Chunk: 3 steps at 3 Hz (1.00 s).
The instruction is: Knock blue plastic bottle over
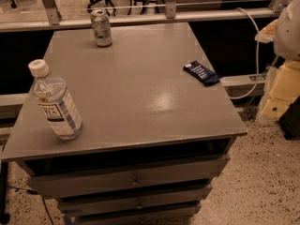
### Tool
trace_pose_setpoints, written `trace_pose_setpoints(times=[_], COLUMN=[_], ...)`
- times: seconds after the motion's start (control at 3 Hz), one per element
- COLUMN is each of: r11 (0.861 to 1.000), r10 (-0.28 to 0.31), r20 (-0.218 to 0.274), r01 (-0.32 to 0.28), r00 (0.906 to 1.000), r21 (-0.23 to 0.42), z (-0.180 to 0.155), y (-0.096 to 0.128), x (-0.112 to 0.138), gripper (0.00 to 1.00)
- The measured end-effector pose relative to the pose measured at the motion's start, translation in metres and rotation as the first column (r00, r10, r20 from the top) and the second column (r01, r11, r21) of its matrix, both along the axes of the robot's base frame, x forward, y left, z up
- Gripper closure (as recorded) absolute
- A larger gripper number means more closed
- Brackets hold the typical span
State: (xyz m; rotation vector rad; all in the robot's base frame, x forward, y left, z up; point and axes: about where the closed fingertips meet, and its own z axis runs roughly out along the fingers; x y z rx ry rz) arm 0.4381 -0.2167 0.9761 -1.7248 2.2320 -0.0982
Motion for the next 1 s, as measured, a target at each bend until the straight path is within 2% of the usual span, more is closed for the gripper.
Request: trace_pose_setpoints(times=[0.33,0.67,1.0], r11=[1.0,0.997,0.963], r10=[0.0,0.018,0.092], r20=[0.0,0.003,0.003], r01=[0.0,-0.018,-0.09], r00=[1.0,0.9998,0.9958], r21=[0.0,0.077,0.255], z=[0.0,-0.003,-0.014], y=[0.0,0.015,0.073], x=[0.0,0.006,0.026], gripper=[0.0,0.0,0.0])
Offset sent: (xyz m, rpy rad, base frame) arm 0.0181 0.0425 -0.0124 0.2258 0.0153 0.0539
